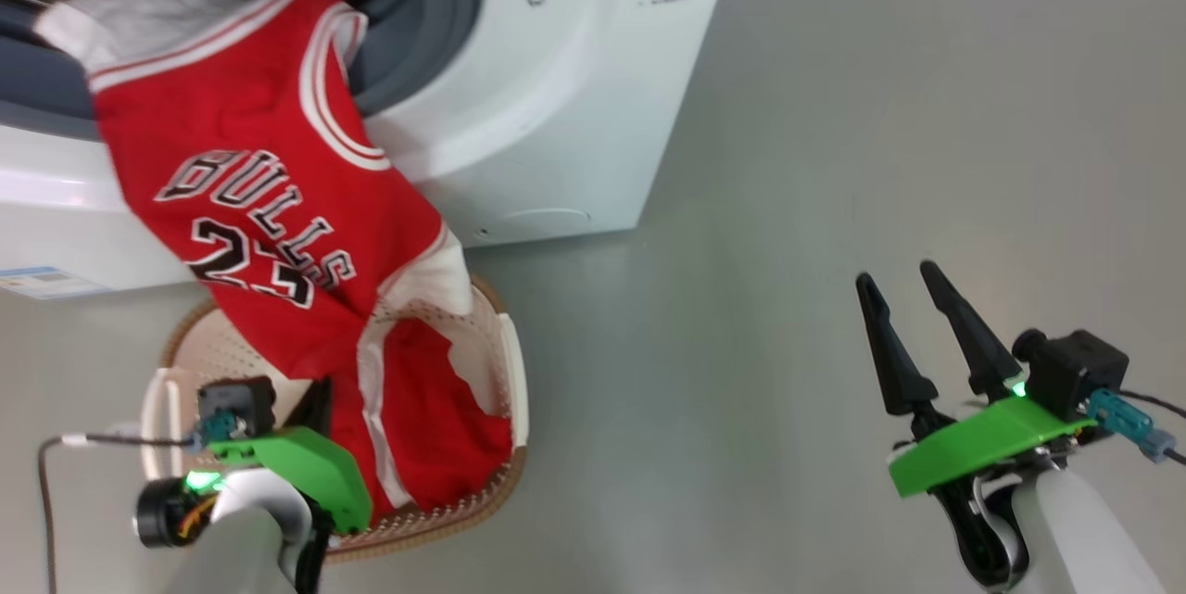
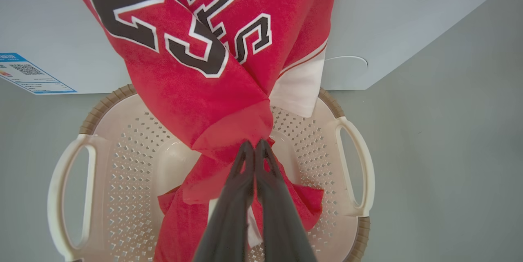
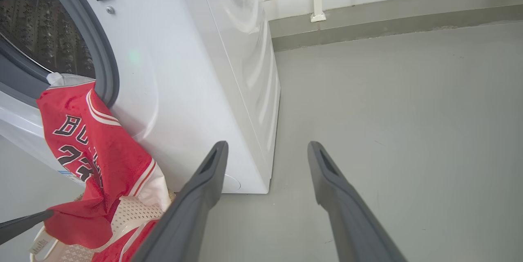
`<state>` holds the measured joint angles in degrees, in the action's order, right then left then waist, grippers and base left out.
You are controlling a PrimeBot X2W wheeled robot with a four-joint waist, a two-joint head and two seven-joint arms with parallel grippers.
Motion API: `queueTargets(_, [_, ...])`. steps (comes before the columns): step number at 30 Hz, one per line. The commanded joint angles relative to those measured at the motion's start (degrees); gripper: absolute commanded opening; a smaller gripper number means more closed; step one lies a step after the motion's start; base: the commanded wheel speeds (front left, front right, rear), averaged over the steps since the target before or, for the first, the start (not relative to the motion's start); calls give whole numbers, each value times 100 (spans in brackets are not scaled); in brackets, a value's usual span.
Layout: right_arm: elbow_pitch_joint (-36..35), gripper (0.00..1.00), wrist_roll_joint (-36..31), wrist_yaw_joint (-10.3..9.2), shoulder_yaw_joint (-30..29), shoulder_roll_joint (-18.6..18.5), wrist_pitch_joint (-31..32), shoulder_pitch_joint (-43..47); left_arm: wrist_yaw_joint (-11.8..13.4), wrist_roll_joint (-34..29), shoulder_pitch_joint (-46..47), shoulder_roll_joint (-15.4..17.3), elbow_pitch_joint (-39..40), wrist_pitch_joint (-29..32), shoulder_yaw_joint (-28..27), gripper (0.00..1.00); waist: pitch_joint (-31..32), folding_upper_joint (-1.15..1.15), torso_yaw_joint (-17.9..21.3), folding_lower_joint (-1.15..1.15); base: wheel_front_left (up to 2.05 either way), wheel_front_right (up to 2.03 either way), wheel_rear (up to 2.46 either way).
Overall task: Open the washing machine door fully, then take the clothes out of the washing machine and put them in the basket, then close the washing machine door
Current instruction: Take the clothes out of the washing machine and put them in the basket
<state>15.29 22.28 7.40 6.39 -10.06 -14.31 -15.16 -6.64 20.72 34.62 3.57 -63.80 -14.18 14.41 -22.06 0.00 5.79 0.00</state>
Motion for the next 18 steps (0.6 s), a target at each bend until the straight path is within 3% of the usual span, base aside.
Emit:
queueTargets(1, [-166,100,13,9,130,13,-69,-100,-37,-28,176,201,-102,-70,-114,0,-219,0,193,0,0,0,0])
queueTargets(7, [-207,100,14,9,214,90,-69,-261,-66,-83,689,418,-706,-52,40,0,-547,0,402,0,0,0,0])
queueTargets(16, [-252,100,-4,9,267,184,-69,-445,-75,-18,1119,682,-951,209,103,0,-890,0,575,0,0,0,0])
queueTargets(17, [-253,100,-6,9,264,190,-69,-454,-76,6,1149,692,-960,223,93,3,-904,0,579,0,0,0,0])
queueTargets(18, [-250,100,-9,9,260,194,-69,-459,-76,24,1172,700,-967,229,90,23,-910,0,579,0,0,0,0])
